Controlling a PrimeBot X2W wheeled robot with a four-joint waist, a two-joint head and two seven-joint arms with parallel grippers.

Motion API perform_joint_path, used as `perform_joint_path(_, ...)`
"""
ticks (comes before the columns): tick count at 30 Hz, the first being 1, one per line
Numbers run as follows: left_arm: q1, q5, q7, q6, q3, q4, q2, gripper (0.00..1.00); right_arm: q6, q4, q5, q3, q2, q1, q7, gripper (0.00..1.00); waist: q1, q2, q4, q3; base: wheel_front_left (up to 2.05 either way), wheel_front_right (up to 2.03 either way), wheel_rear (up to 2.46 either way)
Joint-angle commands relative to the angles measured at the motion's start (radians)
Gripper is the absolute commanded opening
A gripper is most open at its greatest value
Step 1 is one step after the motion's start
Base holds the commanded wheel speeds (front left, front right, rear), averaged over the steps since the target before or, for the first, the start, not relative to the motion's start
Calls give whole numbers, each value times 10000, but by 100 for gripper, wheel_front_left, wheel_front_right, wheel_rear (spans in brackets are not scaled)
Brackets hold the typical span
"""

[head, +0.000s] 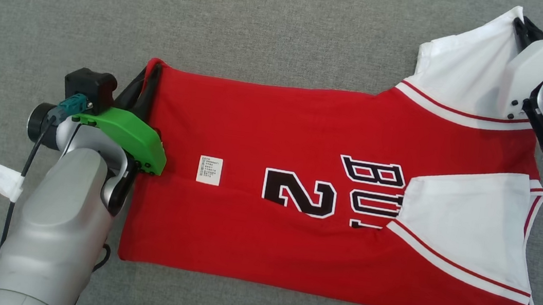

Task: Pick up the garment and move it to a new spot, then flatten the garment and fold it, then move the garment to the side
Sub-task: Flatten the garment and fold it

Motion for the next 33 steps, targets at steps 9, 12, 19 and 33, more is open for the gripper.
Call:
perform_joint_path(9, 655, -414, 3, 25, -280, -332, 454, 0, -22, 72, 512, 145, 698, 816, -1359, 0, -1, 0, -534, -1034, 0, 0, 0)
perform_joint_path(12, 1089, -569, 1, 25, -346, -571, 683, 0, -22, -238, 899, 267, 671, 1308, -1600, 0, -1, 0, -749, -1419, 0, 0, 0)
perform_joint_path(19, 2126, -651, 3, 25, -305, -1436, 1231, 0, -20, -1690, 1857, 534, 446, 2698, -1879, 0, -1, 0, -1206, -2268, 0, 0, 0)
perform_joint_path(33, 4159, -262, 3, 25, 30, -2920, 1597, 0, -19, -4607, 2760, 12, -69, 6180, -1931, 0, -1, 0, -1655, -3082, 0, 0, 0)
